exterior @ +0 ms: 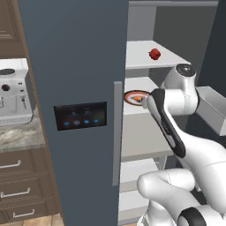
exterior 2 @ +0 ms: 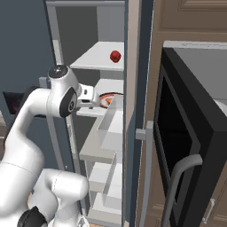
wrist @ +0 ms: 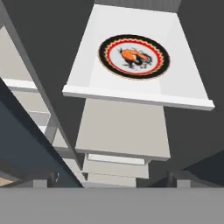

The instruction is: Transport the shrimp from the fridge to the microwave and turn on the microwave.

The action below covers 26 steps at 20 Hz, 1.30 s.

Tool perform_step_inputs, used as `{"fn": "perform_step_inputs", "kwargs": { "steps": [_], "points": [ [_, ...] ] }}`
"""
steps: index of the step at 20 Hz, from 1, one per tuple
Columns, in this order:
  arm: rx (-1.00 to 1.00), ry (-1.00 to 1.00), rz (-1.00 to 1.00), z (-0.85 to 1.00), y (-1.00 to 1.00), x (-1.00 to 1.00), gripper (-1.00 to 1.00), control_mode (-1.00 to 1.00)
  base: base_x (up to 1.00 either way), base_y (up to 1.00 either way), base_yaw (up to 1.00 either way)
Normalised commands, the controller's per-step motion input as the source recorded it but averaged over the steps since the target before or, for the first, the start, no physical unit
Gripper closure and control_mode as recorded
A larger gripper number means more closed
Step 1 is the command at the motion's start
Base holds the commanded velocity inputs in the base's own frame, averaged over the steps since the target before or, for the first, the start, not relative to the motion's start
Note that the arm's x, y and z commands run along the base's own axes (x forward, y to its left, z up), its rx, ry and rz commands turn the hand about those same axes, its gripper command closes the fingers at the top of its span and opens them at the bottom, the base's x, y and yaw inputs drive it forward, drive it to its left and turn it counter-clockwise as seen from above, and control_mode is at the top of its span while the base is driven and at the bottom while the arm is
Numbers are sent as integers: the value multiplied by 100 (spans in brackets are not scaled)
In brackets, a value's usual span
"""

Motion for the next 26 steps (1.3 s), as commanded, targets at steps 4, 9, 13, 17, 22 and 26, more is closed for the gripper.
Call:
{"fn": "perform_step_inputs", "kwargs": {
  "steps": [4,9,13,17,22,26],
  "points": [
    [-8,-12,-3,-21,-9,26,-100,-100,0,0,0],
    [-3,-8,-5,-10,-8,35,-100,-100,0,0,0],
    [0,0,-4,0,-6,46,-100,-100,0,0,0],
    [1,0,-1,0,-8,45,-100,-100,0,0,0],
    [6,0,0,0,-11,31,-100,-100,0,0,0],
    [4,0,0,-4,-8,40,-100,-100,0,0,0]
  ]
}}
